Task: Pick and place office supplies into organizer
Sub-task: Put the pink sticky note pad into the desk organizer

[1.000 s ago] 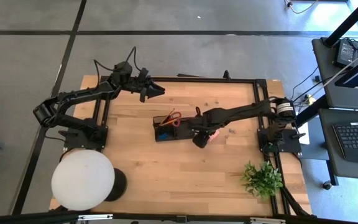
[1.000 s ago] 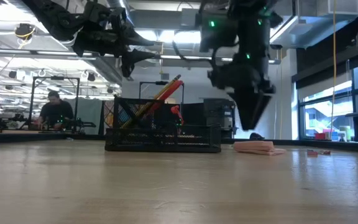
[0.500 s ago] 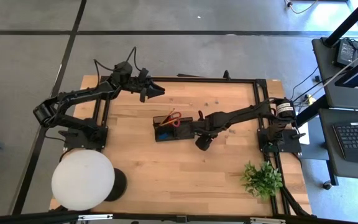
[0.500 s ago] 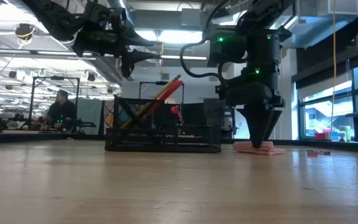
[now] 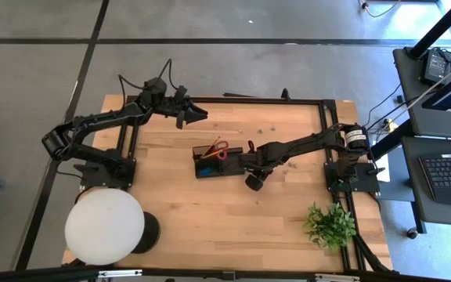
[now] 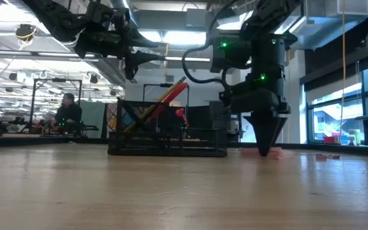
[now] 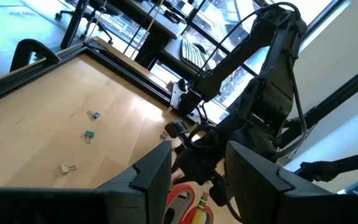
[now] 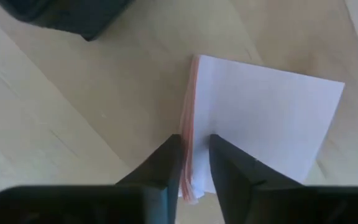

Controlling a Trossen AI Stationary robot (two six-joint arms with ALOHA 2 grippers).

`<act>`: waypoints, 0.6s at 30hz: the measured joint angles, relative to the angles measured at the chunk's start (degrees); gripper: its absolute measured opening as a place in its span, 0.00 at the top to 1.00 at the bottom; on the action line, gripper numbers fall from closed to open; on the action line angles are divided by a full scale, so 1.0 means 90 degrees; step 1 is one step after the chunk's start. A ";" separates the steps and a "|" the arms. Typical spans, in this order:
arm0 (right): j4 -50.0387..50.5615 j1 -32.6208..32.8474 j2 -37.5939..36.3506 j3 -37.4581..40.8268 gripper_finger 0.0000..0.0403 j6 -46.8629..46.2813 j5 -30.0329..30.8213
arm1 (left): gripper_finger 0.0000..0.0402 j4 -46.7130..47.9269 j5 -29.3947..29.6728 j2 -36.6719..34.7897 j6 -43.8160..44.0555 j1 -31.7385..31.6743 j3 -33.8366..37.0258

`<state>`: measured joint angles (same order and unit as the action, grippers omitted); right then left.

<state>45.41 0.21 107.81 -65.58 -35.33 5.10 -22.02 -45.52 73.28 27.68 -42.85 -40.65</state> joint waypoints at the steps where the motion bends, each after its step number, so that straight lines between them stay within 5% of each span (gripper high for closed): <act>1: -0.0007 0.0000 0.0000 0.0000 0.81 0.0000 -0.0011 | 0.63 0.0003 0.0000 0.0000 0.0001 0.0000 0.0000; 9: -0.0015 0.0000 0.0015 0.0007 0.97 0.0148 -0.0041 | 0.63 0.0002 0.0068 0.0000 0.0000 -0.0002 -0.0001; 18: 0.0959 -0.0007 0.0043 -0.0228 0.99 0.0283 0.0309 | 0.63 0.0002 0.0070 0.0000 0.0000 -0.0002 -0.0001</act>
<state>54.04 0.14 108.20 -67.64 -32.78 7.89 -22.00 -44.88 73.28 27.68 -42.87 -40.66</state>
